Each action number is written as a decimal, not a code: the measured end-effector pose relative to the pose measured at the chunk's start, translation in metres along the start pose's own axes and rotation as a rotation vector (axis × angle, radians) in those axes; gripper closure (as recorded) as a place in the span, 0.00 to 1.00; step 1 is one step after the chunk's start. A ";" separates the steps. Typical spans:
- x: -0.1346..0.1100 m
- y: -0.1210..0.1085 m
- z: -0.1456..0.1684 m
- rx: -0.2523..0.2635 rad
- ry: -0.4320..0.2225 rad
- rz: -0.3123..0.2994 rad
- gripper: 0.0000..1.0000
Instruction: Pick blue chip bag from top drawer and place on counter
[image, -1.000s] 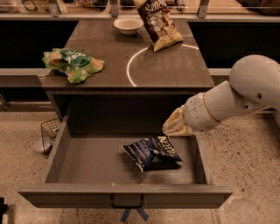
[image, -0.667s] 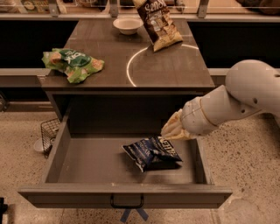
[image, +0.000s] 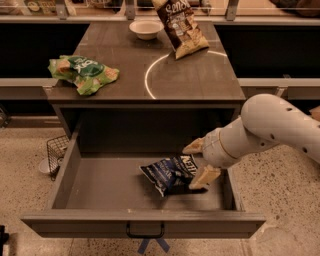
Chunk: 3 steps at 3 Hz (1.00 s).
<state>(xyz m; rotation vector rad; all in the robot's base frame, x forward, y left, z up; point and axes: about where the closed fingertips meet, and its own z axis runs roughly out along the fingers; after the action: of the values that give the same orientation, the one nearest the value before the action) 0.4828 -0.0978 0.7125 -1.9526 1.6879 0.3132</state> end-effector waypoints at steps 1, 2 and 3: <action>0.015 -0.004 0.009 0.003 0.019 0.006 0.00; 0.029 -0.011 0.025 0.004 0.016 0.010 0.17; 0.030 -0.022 0.044 -0.006 -0.004 -0.019 0.32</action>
Offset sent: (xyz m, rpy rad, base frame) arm 0.0375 -0.0145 -0.0577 -0.0051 0.0034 -0.0237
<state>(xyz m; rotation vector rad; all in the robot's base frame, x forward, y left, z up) 0.5166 -0.0985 0.6664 -1.9695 1.6669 0.3161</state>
